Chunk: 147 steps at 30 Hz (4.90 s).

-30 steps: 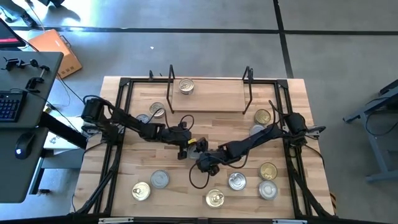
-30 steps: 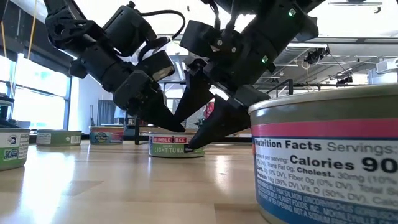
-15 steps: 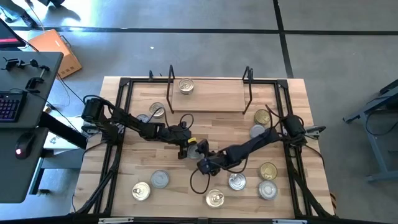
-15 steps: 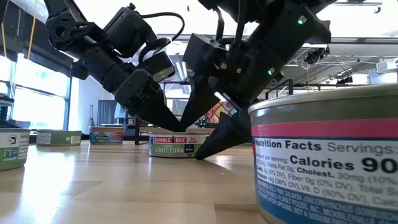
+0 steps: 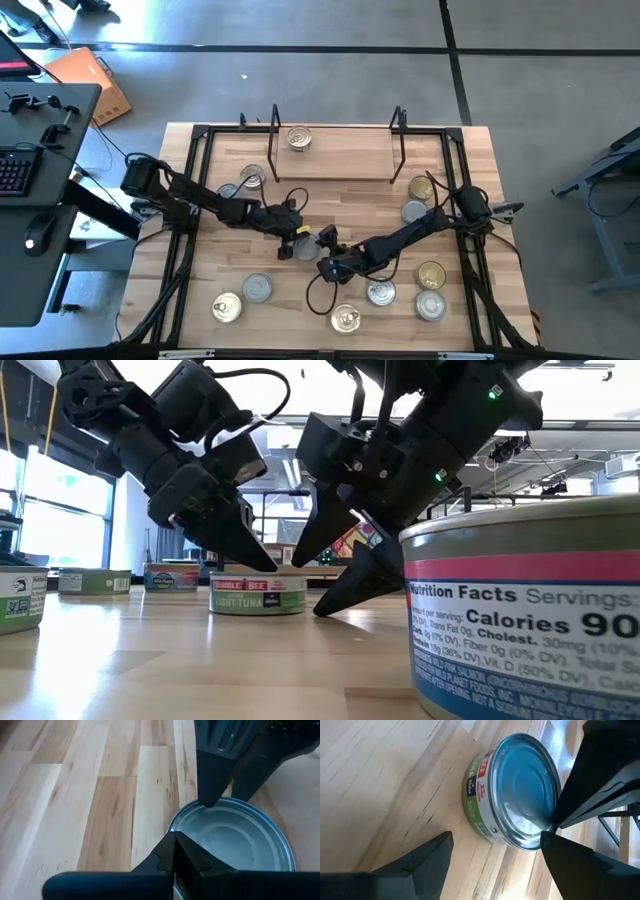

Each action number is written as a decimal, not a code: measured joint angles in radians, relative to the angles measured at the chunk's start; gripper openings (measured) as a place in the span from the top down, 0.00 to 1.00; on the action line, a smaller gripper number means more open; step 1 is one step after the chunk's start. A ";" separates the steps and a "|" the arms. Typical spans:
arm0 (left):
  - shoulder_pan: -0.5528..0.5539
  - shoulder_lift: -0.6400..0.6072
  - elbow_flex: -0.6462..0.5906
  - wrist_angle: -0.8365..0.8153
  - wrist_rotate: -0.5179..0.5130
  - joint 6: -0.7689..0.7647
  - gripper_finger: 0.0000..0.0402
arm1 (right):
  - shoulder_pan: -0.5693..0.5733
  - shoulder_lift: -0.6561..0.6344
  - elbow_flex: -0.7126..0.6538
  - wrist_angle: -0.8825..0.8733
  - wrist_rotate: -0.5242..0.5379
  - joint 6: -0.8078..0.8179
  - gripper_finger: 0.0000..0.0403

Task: Stack canned seafood by type on shelf
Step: Put the green tuna can on the shelf

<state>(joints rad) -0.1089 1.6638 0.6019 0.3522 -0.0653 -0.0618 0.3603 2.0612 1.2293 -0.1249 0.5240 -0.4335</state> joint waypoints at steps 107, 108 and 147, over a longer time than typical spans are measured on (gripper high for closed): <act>0.127 -0.041 -0.135 0.070 0.016 -0.170 1.00 | -0.102 -0.021 0.000 0.114 -0.009 0.066 0.69; 0.127 -0.053 -0.134 0.066 0.013 -0.164 1.00 | -0.099 -0.030 0.000 0.083 -0.001 0.088 0.69; -0.140 -0.451 -0.132 -0.218 -0.392 -0.065 1.00 | -0.697 -0.118 0.001 -0.013 0.208 -0.179 0.67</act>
<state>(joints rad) -0.2493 1.2125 0.4702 0.1337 -0.4576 -0.1272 -0.3363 1.9429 1.2301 -0.1379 0.7323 -0.6124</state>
